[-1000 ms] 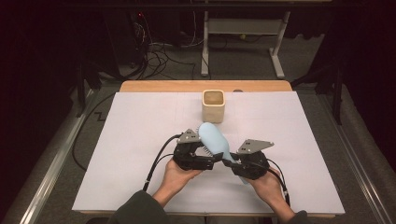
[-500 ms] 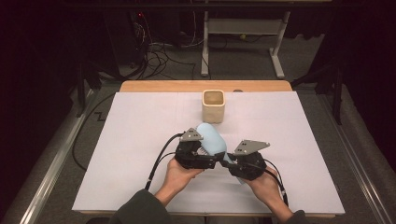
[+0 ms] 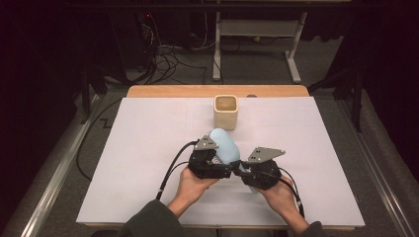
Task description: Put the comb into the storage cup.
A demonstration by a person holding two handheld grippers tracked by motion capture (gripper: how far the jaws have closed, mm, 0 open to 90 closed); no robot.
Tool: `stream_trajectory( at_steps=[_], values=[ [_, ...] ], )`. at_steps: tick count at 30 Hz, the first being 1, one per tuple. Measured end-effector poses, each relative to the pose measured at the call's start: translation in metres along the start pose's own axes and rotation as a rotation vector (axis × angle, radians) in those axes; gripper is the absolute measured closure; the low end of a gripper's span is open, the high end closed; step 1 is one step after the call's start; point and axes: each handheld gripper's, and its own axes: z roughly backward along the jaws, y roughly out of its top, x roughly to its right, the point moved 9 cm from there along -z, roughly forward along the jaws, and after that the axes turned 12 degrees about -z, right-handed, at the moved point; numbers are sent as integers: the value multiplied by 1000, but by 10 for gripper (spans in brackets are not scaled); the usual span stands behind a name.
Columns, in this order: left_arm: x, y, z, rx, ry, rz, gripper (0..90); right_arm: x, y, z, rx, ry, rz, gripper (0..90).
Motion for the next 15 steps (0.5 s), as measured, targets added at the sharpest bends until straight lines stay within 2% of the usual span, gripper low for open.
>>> stream_trajectory(
  at_steps=[2, 7, 15],
  values=[
    [3, 0, -2, 2, 10, -13, 286, -3, 2, 0, 3, 10, 1, 706],
    [3, 1, 2, 11, 16, -13, 357, -4, 3, -1, 1, 11, 10, 706],
    [3, 2, 4, 12, 18, -22, 410, -5, 4, -3, -3, 12, 10, 706]
  ],
)
